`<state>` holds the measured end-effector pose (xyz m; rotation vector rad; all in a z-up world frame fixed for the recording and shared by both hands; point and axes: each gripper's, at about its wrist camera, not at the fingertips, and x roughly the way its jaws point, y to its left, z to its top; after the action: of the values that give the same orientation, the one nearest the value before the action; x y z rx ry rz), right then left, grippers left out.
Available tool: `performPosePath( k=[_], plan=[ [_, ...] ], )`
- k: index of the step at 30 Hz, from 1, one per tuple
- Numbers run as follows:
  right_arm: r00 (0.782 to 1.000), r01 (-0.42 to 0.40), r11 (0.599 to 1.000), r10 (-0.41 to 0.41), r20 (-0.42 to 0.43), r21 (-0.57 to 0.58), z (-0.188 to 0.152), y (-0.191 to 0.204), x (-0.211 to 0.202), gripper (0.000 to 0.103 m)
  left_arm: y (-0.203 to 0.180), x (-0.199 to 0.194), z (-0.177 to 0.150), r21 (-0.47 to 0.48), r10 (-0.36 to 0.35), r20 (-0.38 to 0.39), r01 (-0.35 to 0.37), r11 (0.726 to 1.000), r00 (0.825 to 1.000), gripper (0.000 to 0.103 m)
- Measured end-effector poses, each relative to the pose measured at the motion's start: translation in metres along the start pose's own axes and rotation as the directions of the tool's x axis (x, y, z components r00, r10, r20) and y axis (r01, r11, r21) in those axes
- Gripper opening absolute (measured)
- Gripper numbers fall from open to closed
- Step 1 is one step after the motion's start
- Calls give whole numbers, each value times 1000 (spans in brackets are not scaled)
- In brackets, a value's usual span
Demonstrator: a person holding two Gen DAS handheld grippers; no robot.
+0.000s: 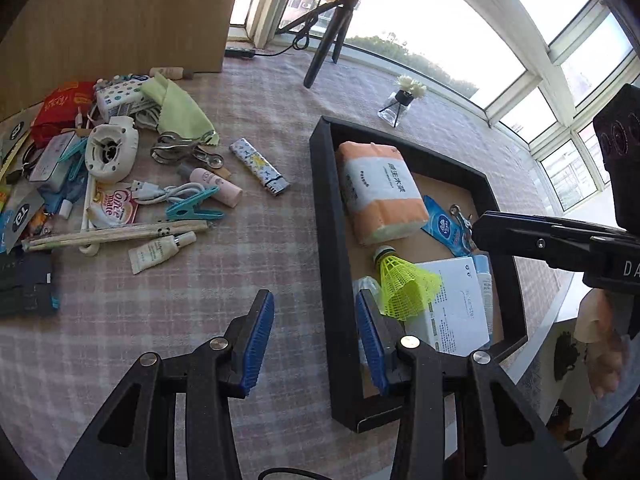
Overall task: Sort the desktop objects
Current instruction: 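Move both open grippers back over the cluttered table, then grasp the black wet-wipe pack with both grippers and lift it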
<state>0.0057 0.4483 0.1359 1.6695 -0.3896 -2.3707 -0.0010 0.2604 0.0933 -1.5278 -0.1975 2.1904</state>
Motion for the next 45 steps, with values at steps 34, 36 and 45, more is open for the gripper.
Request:
performPosePath(
  k=[34,36,45],
  plan=[
    [880,-267,805,-21,-475,-530,98,309,283,40,261,-31,-75,-640,97,124,4,769,988,39],
    [883,-255,806,-30,-468,-535,105,308,288,40,264,-28,-71,-644,87,126,14,765,988,39],
    [852,-294,807,-22,-523,-513,106,309,301,41,272,-24,-56,-642,74,131,28,767,989,40]
  ],
)
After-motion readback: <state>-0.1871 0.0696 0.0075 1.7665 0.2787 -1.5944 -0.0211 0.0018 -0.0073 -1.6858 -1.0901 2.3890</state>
